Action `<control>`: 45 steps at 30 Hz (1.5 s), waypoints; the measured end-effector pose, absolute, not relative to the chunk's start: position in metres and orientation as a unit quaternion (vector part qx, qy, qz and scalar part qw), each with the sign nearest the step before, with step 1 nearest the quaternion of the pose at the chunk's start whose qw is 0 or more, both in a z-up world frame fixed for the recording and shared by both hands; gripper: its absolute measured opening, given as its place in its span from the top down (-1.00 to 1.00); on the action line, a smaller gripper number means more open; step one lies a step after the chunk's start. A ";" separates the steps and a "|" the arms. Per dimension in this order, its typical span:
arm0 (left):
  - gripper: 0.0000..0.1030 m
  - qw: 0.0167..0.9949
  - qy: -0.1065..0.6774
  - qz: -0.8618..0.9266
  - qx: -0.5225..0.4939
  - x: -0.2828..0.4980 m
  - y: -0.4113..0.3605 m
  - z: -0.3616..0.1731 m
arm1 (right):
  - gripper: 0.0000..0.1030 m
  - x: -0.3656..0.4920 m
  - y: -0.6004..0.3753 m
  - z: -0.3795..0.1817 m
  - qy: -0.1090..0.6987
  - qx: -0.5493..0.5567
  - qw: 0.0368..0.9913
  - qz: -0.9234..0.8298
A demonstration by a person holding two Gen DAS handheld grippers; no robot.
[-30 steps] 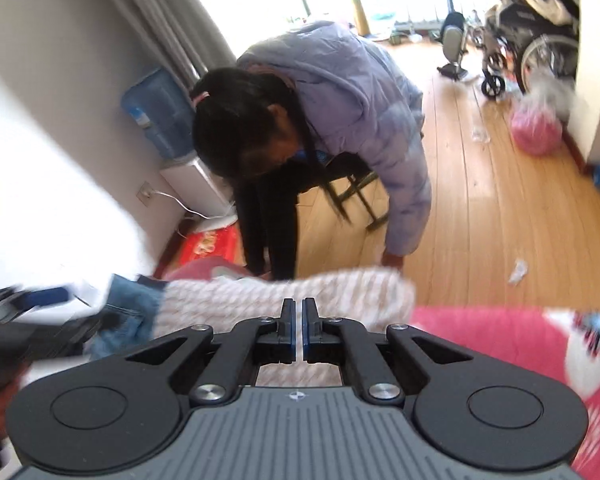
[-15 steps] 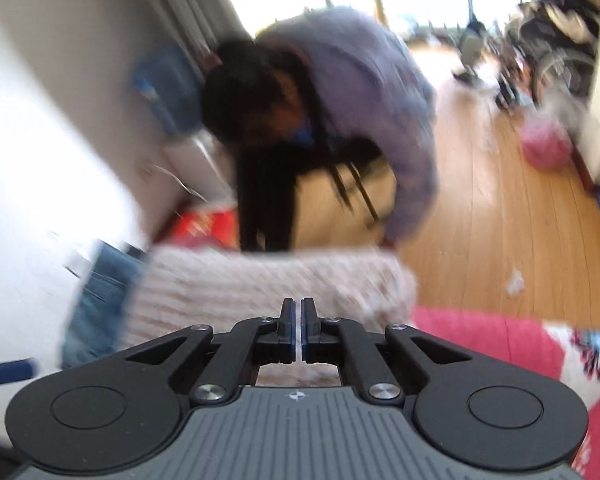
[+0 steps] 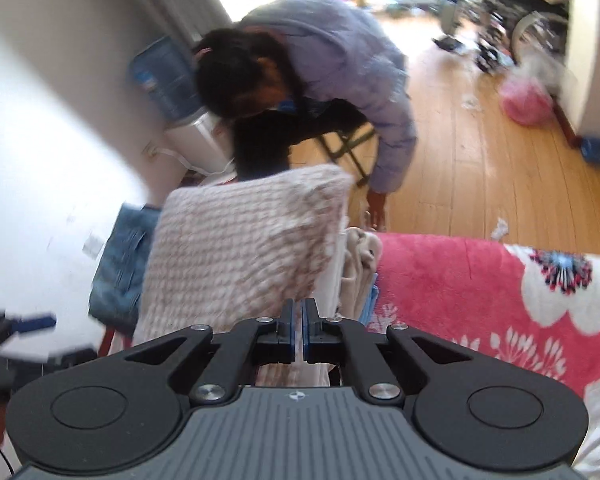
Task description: Fold clothes
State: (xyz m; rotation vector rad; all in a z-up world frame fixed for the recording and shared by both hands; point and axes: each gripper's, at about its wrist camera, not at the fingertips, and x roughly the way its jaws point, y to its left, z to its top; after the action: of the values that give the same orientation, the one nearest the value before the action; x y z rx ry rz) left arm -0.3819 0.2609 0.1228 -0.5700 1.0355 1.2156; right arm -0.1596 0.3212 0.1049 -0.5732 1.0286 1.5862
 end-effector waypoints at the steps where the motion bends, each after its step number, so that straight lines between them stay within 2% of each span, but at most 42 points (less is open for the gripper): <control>1: -0.61 0.656 0.448 0.550 -0.257 -0.385 0.260 0.127 | 0.91 -0.166 0.321 0.107 0.425 -0.248 0.544 0.680; 6: -0.61 0.651 0.418 0.585 -0.245 -0.388 0.252 0.153 | 0.91 -0.208 0.338 0.095 0.388 -0.257 0.510 0.723; 9: -0.61 0.678 0.440 0.547 -0.220 -0.385 0.252 0.158 | 0.91 -0.235 0.348 0.088 0.379 -0.256 0.494 0.740; 16: -0.51 0.740 0.471 0.438 -0.194 -0.372 0.275 0.115 | 1.00 -0.264 0.351 0.007 0.460 -0.341 0.501 0.649; 20: -0.40 0.769 0.487 0.367 -0.193 -0.366 0.290 0.077 | 0.95 -0.275 0.349 0.033 0.454 -0.350 0.515 0.638; 23: -0.39 0.781 0.495 0.319 -0.207 -0.370 0.297 0.057 | 0.94 -0.287 0.358 0.046 0.466 -0.348 0.515 0.629; 25: -0.40 0.784 0.506 0.294 -0.208 -0.371 0.298 0.044 | 0.96 -0.292 0.368 0.029 0.492 -0.365 0.512 0.602; 27: -0.54 0.781 0.523 0.282 -0.194 -0.371 0.296 0.033 | 1.00 -0.290 0.376 0.004 0.530 -0.370 0.512 0.566; 29: -0.57 0.780 0.534 0.270 -0.185 -0.371 0.294 0.025 | 1.00 -0.288 0.383 -0.005 0.554 -0.362 0.514 0.546; 35: -0.67 0.790 0.525 0.256 -0.189 -0.387 0.293 0.016 | 1.00 -0.295 0.381 -0.002 0.535 -0.369 0.526 0.548; 40: -0.57 0.790 0.521 0.271 -0.178 -0.401 0.294 0.035 | 1.00 -0.293 0.372 -0.004 0.536 -0.343 0.549 0.541; 45: -0.57 0.798 0.504 0.275 -0.183 -0.409 0.306 0.048 | 1.00 -0.299 0.362 -0.004 0.523 -0.335 0.568 0.540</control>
State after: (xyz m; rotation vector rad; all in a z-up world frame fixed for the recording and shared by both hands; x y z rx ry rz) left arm -0.4094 0.3056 0.0483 -0.3922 1.0825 0.5914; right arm -0.2993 0.3620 -0.0036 -0.7870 1.2277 1.2687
